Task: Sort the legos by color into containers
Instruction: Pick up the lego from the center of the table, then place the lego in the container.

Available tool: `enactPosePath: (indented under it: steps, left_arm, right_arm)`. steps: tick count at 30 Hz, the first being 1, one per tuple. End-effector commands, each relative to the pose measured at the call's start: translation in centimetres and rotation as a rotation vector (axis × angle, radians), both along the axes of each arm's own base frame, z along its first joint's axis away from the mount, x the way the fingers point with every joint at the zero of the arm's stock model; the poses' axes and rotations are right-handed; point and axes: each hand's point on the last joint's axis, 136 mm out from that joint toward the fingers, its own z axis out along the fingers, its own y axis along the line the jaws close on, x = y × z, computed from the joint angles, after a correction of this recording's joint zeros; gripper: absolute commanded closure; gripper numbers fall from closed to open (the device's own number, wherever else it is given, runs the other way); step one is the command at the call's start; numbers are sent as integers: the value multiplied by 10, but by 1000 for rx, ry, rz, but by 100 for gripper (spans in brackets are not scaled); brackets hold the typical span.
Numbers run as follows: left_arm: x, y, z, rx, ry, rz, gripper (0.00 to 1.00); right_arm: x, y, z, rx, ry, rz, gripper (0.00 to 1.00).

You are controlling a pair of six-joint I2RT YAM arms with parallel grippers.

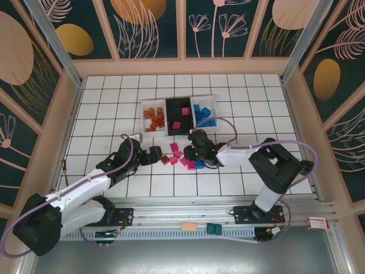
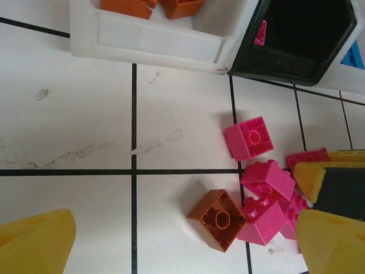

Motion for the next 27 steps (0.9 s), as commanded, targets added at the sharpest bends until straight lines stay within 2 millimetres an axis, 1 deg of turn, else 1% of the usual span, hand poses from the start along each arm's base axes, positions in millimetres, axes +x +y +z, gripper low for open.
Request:
enactPosePath:
  steps: [1, 3, 6, 11, 14, 17, 18, 21, 23, 25, 27]
  left_arm:
    - [4, -9, 15, -36, -47, -31, 2]
    - [4, -11, 19, -44, -57, -42, 1]
    - [3, -13, 21, -47, -61, -55, 2]
    - [2, -12, 18, -43, -55, -55, 2]
    - [0, -12, 16, -40, -44, -65, 2]
    - [-1, -13, 12, -28, -34, -75, 3]
    - [-2, -13, 10, -22, -29, -79, 3]
    - [-6, -16, 1, -4, -8, -100, 4]
    - [-8, -20, -5, 9, 8, -115, 4]
    - [-11, -26, -9, 24, 16, -136, 5]
    - [-12, -31, -13, 36, 20, -147, 6]
  right_arm:
    - [32, 3, 57, 68, -143, -15, 76]
    - [47, 4, 80, 91, -194, -20, 77]
    - [74, 6, 97, 96, -222, -41, 78]
    - [119, 10, 94, 72, -235, -90, 78]
    - [143, 17, 91, 55, -242, -106, 76]
    - [160, 24, 86, 31, -240, -113, 73]
    - [164, 26, 84, 25, -237, -115, 71]
    - [172, 31, 87, 35, -241, -119, 54]
    - [169, 34, 99, 69, -259, -112, 46]
    - [164, 33, 109, 89, -277, -106, 43]
    - [157, 30, 116, 103, -285, -102, 42]
